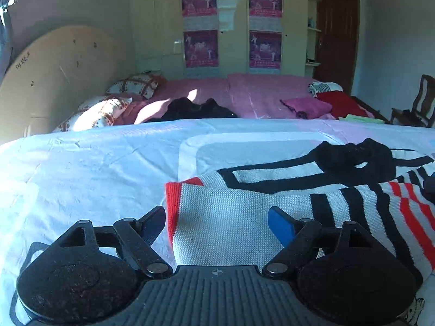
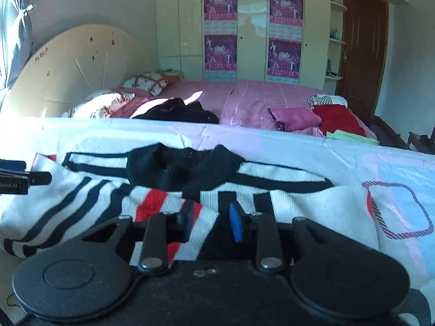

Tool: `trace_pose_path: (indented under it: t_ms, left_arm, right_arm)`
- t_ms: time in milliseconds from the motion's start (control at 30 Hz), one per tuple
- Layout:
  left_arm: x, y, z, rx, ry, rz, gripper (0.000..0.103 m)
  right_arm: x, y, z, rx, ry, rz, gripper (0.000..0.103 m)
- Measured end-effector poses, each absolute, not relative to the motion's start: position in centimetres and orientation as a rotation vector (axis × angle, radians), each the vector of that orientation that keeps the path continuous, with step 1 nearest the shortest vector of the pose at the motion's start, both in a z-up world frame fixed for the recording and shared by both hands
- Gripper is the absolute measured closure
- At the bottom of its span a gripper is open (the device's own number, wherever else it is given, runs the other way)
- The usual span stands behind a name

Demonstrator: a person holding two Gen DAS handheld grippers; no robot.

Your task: Fold small clothes

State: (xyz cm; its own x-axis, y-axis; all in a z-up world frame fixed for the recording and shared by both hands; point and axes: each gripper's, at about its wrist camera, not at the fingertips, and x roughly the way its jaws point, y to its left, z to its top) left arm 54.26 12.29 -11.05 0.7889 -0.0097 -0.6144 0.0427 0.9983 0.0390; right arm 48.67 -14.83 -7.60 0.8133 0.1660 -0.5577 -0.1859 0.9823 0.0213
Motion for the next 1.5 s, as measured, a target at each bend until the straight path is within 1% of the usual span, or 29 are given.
trace_pose_path:
  t_ms: [100, 167, 233, 267, 300, 333, 433, 500, 567, 600, 700, 767, 833, 867, 933, 967, 1067, 1233, 1267, 1300, 1367, 1400, 1467, 1500]
  left_arm:
    - [55.2, 13.0, -12.2, 0.054, 0.679, -0.037, 0.021]
    - [56.1, 14.1, -12.7, -0.01, 0.718, -0.017, 0.01]
    - [56.1, 14.5, -11.8, -0.018, 0.699, 0.023, 0.012]
    - [55.7, 14.4, -11.2, 0.02, 0.65, 0.036, 0.012]
    - [55.7, 14.5, -11.1, 0.037, 0.64, 0.049, 0.012]
    - [56.1, 14.9, -11.2, 0.027, 0.656, 0.055, 0.012]
    - [57.2, 16.1, -12.7, 0.016, 0.728, 0.081, 0.012]
    - [57.0, 16.6, -12.7, -0.02, 0.723, 0.086, 0.012]
    - [56.3, 16.4, -11.7, -0.034, 0.651, 0.068, 0.016]
    - [55.9, 16.2, -11.2, -0.052, 0.612, 0.043, 0.018]
    - [55.6, 14.6, -9.7, -0.064, 0.528, -0.073, 0.019]
    - [56.5, 13.3, -10.2, -0.035, 0.559, -0.132, 0.019]
    - [58.3, 12.4, -12.1, 0.03, 0.679, -0.107, 0.019]
    - [58.6, 12.5, -13.2, 0.04, 0.726, -0.104, 0.017]
    - [58.6, 12.9, -12.9, 0.013, 0.726, -0.108, 0.017]
    - [58.2, 13.1, -12.3, 0.019, 0.714, -0.089, 0.017]
    - [54.9, 15.3, -10.4, -0.04, 0.627, -0.074, 0.017]
    - [46.2, 17.3, -10.5, -0.036, 0.635, -0.101, 0.017]
    - [44.3, 17.6, -10.9, -0.046, 0.638, -0.115, 0.017]
    - [42.9, 17.7, -11.4, -0.06, 0.65, -0.114, 0.017]
    - [41.2, 17.4, -12.7, -0.029, 0.722, -0.103, 0.017]
    - [40.2, 16.9, -13.3, 0.017, 0.713, -0.093, 0.017]
    - [39.1, 17.0, -13.0, 0.0, 0.712, -0.072, 0.017]
    - [38.7, 17.2, -12.5, -0.036, 0.724, -0.073, 0.017]
  right_arm:
    - [49.0, -14.8, -8.2, -0.053, 0.612, 0.177, 0.074]
    - [50.1, -15.3, -9.7, -0.061, 0.673, 0.136, 0.075]
    - [50.0, -15.7, -9.1, -0.049, 0.677, 0.135, 0.075]
    - [49.7, -15.6, -8.5, -0.056, 0.655, 0.129, 0.074]
    - [49.2, -15.8, -8.1, -0.055, 0.618, 0.124, 0.073]
    - [49.1, -15.9, -8.0, -0.057, 0.607, 0.117, 0.073]
    - [50.6, -16.5, -9.4, -0.069, 0.69, 0.05, 0.073]
    - [50.6, -16.9, -8.9, -0.033, 0.677, 0.048, 0.073]
    - [50.3, -17.0, -8.4, -0.037, 0.63, 0.048, 0.071]
    - [50.5, -17.1, -8.3, -0.036, 0.625, 0.047, 0.072]
    - [51.2, -17.6, -8.3, -0.019, 0.615, 0.03, 0.072]
    - [52.1, -18.0, -8.6, -0.011, 0.637, 0.019, 0.072]
    - [53.2, -18.3, -9.5, -0.013, 0.684, 0.017, 0.072]
    - [53.4, -18.5, -9.9, -0.011, 0.689, 0.022, 0.072]
    - [53.4, -18.6, -9.7, -0.006, 0.691, 0.027, 0.072]
    - [53.1, -18.7, -9.3, 0.0, 0.69, 0.027, 0.073]
    - [50.6, -19.9, -7.5, 0.051, 0.635, 0.042, 0.067]
    - [43.6, -23.7, -6.5, 0.071, 0.639, -0.007, 0.066]
    - [41.9, -24.4, -6.7, 0.077, 0.652, -0.01, 0.065]
    - [40.4, -24.9, -6.9, 0.063, 0.665, -0.016, 0.068]
    - [37.4, -25.5, -7.2, 0.048, 0.677, -0.065, 0.065]
    - [36.2, -25.7, -7.5, 0.051, 0.698, -0.074, 0.067]
    - [34.2, -26.1, -8.5, 0.033, 0.785, -0.127, 0.068]
    - [32.8, -26.5, -8.5, 0.056, 0.789, -0.149, 0.066]
